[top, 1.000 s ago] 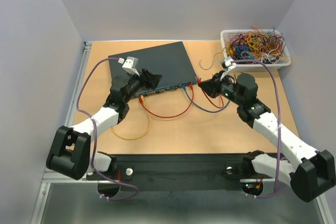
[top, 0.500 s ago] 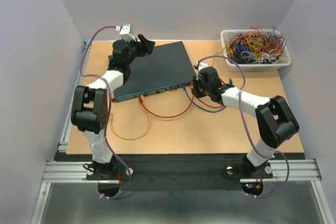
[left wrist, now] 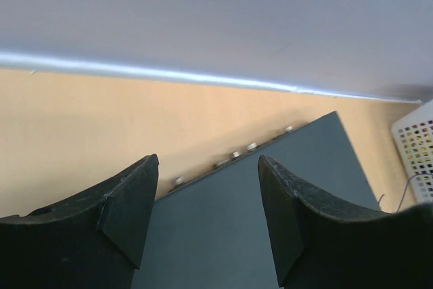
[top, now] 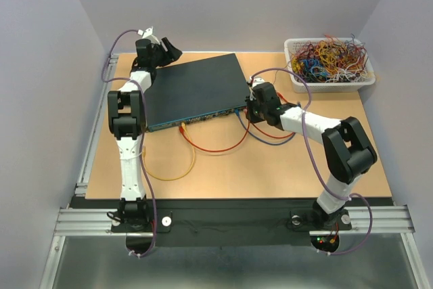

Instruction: Insert the plug into the switch port

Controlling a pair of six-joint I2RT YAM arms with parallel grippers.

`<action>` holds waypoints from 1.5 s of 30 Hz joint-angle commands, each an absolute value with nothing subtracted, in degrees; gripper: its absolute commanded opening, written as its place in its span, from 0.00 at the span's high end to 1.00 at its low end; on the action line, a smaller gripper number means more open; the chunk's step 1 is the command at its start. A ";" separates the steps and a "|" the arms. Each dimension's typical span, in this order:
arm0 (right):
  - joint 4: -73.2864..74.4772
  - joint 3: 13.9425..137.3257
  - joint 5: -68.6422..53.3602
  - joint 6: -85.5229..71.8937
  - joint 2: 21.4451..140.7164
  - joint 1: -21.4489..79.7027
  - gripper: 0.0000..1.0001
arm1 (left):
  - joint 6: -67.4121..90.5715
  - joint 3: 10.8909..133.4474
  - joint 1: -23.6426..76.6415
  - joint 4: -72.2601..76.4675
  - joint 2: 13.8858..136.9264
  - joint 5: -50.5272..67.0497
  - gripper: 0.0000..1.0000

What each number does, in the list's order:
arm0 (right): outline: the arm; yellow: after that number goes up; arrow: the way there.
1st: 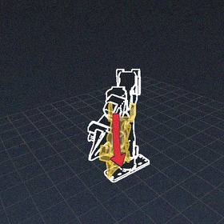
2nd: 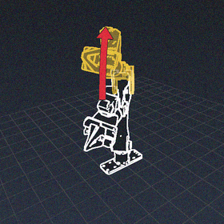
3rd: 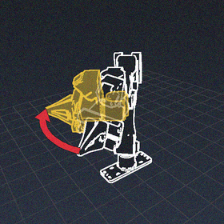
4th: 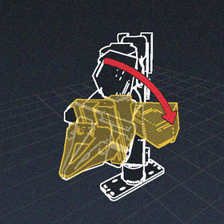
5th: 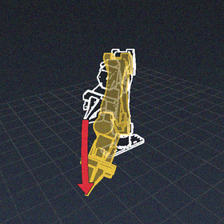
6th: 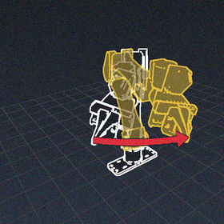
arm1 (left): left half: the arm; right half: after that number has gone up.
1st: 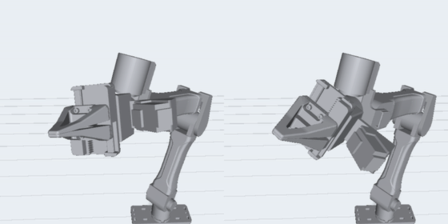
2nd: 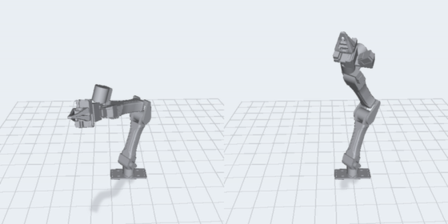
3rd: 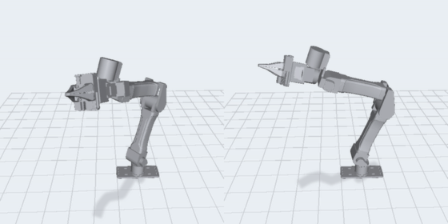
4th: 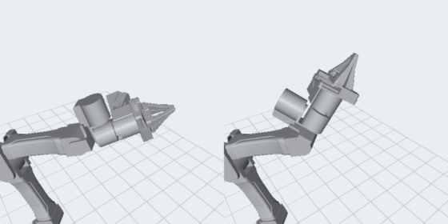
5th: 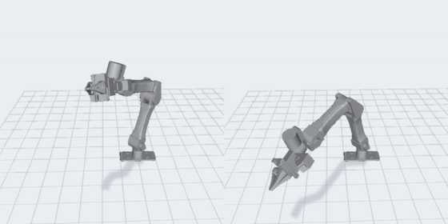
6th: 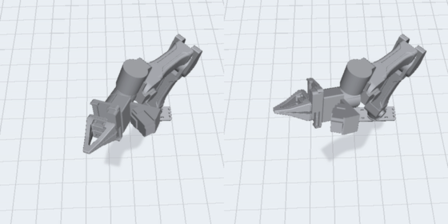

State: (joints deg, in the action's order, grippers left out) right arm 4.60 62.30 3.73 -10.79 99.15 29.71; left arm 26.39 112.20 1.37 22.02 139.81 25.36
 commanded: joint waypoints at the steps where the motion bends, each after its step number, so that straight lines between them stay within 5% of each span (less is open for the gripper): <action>1: 6.58 67.41 6.33 -10.64 101.50 29.71 1.00 | 25.93 117.94 0.44 17.41 137.46 26.98 0.28; 45: 8.09 77.17 17.41 -12.12 110.83 29.71 1.00 | 28.56 107.75 0.44 25.14 139.92 31.29 0.28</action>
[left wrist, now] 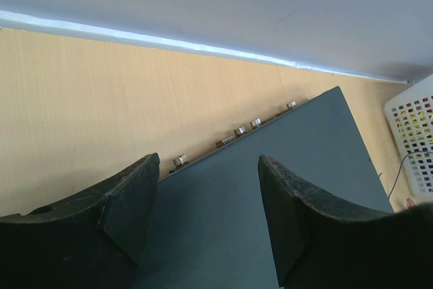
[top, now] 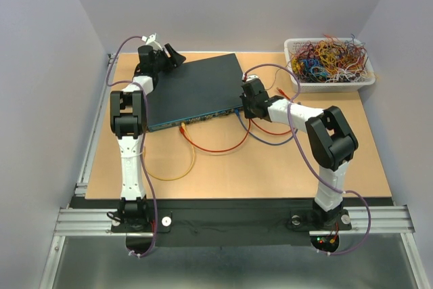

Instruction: Insert the plug into the switch port

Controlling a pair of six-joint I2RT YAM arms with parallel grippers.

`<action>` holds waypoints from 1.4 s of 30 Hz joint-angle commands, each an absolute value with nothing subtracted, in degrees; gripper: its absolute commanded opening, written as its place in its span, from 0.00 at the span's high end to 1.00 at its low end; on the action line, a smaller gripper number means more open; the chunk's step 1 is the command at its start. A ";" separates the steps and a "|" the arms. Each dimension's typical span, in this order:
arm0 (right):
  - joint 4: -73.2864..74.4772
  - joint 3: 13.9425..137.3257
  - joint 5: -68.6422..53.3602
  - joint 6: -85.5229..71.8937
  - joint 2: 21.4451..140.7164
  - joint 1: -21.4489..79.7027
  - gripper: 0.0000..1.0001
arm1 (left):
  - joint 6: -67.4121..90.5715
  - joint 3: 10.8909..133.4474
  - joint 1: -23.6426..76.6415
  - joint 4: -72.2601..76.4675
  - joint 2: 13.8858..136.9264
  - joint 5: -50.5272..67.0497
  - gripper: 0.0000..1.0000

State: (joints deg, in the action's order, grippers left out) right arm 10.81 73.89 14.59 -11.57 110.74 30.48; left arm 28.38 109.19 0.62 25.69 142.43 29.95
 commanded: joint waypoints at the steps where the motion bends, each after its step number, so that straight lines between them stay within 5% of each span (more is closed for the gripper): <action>1: 7.82 77.25 16.97 -12.39 110.92 29.71 1.00 | 28.56 107.67 0.44 25.22 139.83 31.38 0.28; 42: -2.37 73.30 19.25 -15.47 109.95 29.71 0.99 | 28.21 107.14 0.44 25.66 139.92 31.46 0.28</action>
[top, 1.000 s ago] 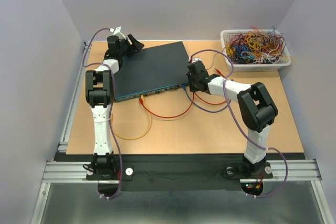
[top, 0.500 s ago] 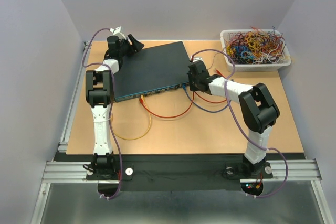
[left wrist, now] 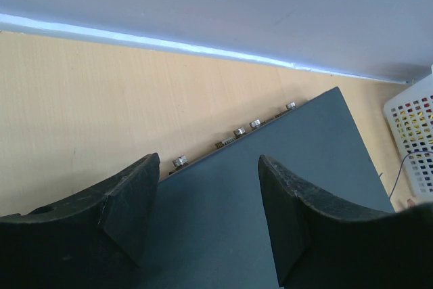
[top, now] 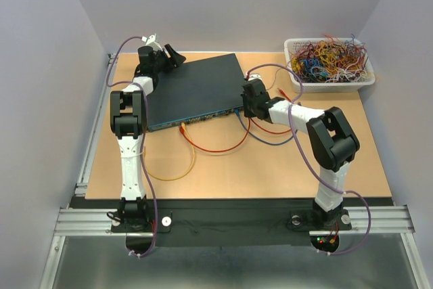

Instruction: Insert the plug into the switch port

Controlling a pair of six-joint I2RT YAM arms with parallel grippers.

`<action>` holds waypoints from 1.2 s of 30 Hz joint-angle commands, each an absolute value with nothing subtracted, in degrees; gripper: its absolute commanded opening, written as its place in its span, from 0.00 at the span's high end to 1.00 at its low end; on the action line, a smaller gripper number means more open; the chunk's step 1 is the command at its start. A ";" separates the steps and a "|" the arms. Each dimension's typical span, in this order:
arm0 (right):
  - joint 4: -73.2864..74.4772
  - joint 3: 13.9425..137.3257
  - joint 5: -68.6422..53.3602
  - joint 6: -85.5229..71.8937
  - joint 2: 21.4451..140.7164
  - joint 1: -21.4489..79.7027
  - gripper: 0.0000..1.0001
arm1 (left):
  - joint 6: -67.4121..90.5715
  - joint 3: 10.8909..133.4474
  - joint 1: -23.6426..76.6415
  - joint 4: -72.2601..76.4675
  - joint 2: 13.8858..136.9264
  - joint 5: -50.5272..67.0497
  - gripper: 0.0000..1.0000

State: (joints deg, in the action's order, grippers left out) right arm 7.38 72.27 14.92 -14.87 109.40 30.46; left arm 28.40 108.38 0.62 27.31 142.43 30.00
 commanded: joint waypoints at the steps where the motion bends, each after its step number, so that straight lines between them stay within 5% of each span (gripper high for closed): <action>1: -2.46 73.91 19.34 -15.29 110.91 29.71 0.99 | 28.21 107.14 0.44 25.66 139.92 31.46 0.28; 15: -2.46 79.01 22.14 -13.98 114.34 29.62 1.00 | 28.21 107.40 0.44 25.58 140.10 31.90 0.28; 36: -5.44 103.09 22.86 -1.33 123.13 27.86 0.99 | 27.77 107.58 0.44 24.96 140.10 32.43 0.29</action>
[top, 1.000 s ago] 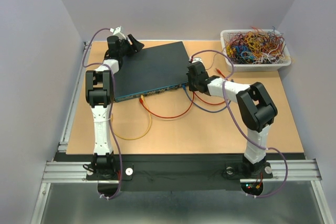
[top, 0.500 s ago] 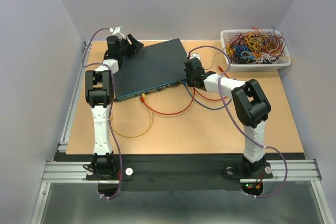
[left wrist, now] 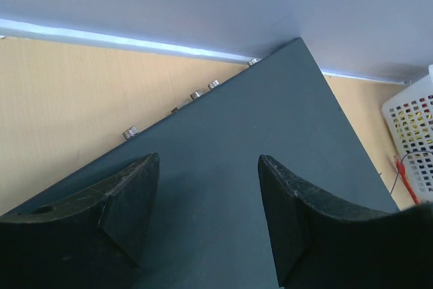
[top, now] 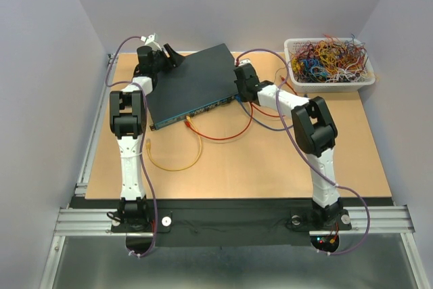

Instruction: Insert the plug into the switch port

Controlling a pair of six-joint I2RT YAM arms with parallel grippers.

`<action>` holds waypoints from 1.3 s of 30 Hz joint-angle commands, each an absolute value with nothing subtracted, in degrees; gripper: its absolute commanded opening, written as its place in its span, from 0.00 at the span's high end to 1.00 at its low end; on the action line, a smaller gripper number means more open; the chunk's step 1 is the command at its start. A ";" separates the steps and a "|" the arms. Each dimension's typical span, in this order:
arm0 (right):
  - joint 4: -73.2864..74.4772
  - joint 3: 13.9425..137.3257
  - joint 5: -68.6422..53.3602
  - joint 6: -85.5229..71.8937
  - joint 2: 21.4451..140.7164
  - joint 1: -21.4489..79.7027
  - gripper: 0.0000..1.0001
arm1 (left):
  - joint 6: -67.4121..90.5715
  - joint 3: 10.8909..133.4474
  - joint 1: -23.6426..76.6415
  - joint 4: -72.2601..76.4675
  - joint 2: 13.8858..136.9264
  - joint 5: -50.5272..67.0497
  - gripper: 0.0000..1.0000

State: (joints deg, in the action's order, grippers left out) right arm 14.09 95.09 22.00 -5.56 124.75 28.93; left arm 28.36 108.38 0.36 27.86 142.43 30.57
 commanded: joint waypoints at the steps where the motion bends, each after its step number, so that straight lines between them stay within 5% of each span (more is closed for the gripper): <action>1: -6.32 103.01 22.76 -0.54 123.48 27.77 0.98 | 27.69 107.58 0.44 25.05 140.10 32.52 0.29; 9: -8.52 100.29 22.59 1.06 124.37 27.51 0.67 | 27.77 107.67 0.44 24.96 140.19 32.43 0.29; 17: -9.40 93.96 23.11 0.09 118.57 27.51 0.47 | 27.60 107.67 0.44 25.05 140.10 32.08 0.29; 29: -9.41 80.43 25.31 -3.34 103.81 27.51 0.33 | 27.77 103.46 0.44 28.21 136.68 31.38 0.30; 33: -9.40 71.05 24.96 -5.79 95.92 27.51 0.16 | 27.42 98.53 0.44 31.11 130.37 30.06 0.29; 39: -9.32 59.43 22.24 -11.68 86.94 27.51 0.09 | 26.28 89.57 1.84 32.26 119.81 28.21 0.29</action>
